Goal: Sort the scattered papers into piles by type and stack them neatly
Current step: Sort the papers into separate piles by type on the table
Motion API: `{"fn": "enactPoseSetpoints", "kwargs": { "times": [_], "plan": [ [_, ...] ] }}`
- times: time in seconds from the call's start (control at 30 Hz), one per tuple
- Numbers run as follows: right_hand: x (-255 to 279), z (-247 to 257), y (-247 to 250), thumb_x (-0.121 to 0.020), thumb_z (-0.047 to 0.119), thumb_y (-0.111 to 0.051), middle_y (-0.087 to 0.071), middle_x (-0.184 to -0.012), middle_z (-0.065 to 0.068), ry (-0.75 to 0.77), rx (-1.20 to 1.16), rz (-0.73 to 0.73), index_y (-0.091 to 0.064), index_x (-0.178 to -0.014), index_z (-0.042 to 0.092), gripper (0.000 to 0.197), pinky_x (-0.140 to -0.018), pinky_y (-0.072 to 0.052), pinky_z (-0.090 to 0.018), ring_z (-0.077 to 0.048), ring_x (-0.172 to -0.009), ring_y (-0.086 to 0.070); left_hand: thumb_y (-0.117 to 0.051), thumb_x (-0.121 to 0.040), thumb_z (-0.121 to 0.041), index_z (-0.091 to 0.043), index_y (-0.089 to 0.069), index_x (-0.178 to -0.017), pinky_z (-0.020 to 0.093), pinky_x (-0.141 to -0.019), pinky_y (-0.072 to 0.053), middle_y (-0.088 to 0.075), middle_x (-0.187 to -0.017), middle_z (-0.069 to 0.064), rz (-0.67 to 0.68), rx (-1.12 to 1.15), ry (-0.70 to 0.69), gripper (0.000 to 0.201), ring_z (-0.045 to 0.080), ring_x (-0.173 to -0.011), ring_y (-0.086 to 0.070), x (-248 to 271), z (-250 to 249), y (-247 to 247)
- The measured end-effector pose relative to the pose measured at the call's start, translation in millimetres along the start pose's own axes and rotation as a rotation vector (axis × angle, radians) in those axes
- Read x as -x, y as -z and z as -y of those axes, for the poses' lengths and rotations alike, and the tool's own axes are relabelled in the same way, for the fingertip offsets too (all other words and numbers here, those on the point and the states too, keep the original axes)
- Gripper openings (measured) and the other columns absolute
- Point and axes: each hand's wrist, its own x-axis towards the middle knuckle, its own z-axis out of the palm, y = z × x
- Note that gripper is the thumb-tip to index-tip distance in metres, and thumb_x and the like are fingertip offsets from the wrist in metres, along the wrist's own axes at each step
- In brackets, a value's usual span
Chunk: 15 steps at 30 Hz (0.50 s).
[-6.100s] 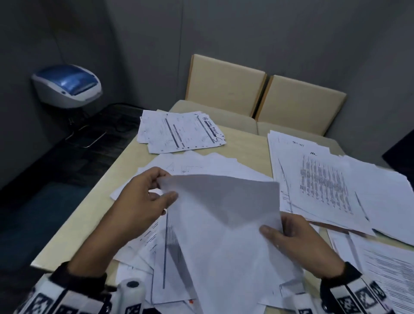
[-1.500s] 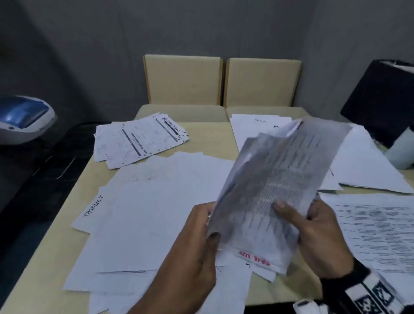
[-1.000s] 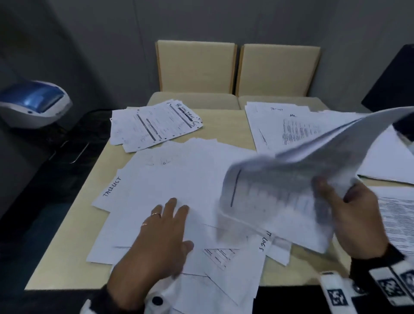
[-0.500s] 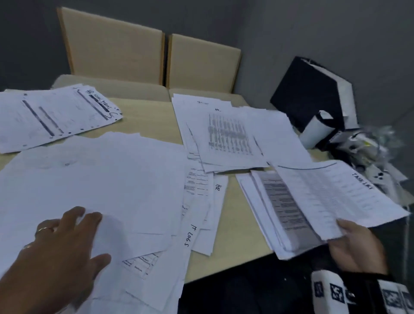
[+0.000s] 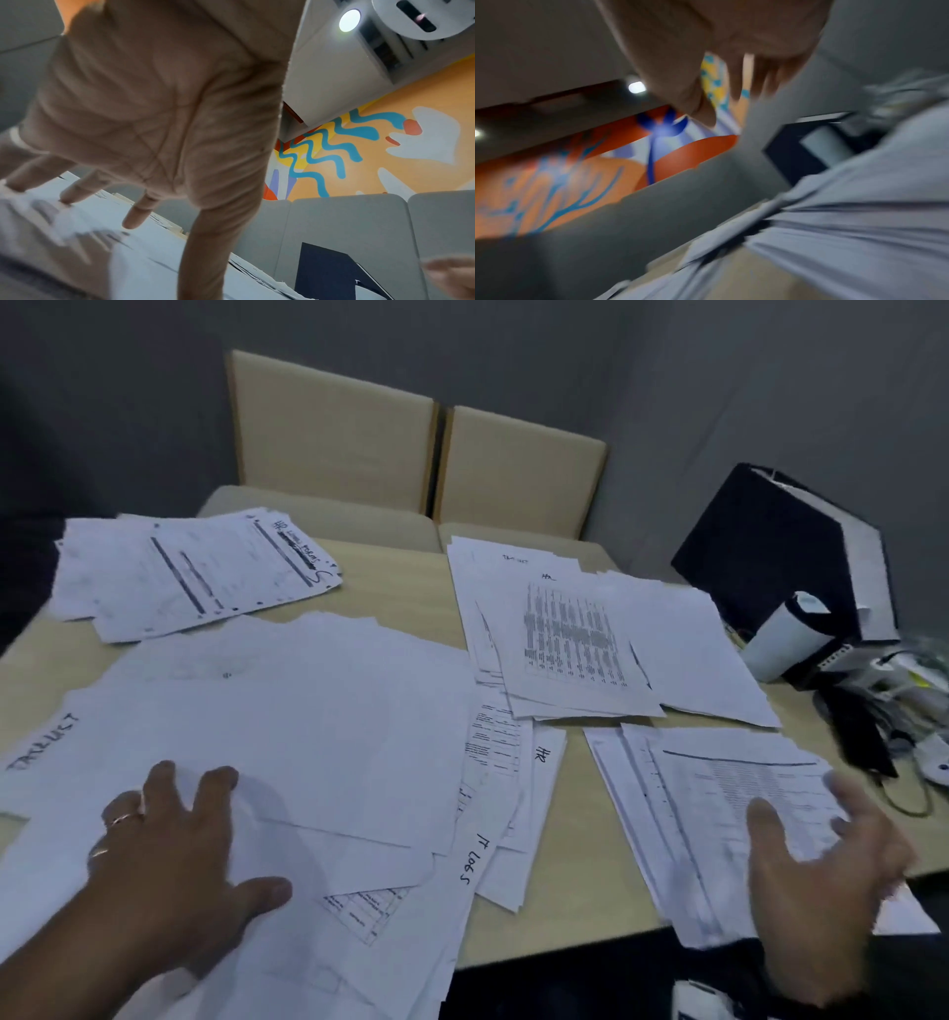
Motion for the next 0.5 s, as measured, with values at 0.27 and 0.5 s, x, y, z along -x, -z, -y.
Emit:
{"fn": "enactPoseSetpoints", "kwargs": {
  "times": [0.27, 0.5],
  "plan": [
    [90, 112, -108, -0.092, 0.053, -0.068, -0.059, -0.126, 0.018, 0.402, 0.218, 0.961, -0.053, -0.131, 0.036, 0.045, -0.092, -0.056, -0.035, -0.002, -0.108, -0.062, -0.076, -0.069, -0.078, -0.023, 0.016, -0.161, 0.055, -0.128, -0.012, 0.016, -0.168, 0.019, 0.082, 0.144, 0.066, 0.141, 0.052, -0.155, 0.002, 10, -4, 17],
    [94, 123, -160, -0.071, 0.075, -0.076, -0.03, -0.162, -0.014, 0.374, 0.602, 1.044, -0.016, -0.162, 0.016, 0.124, -0.114, -0.039, -0.051, -0.034, -0.149, -0.032, -0.084, -0.05, -0.081, -0.021, 0.025, -0.158, 0.073, -0.121, -0.006, 0.024, -0.163, 0.031, 0.063, 0.269, 0.167, 0.165, 0.063, -0.149, 0.013, 10, 11, 15]
  ]
}}
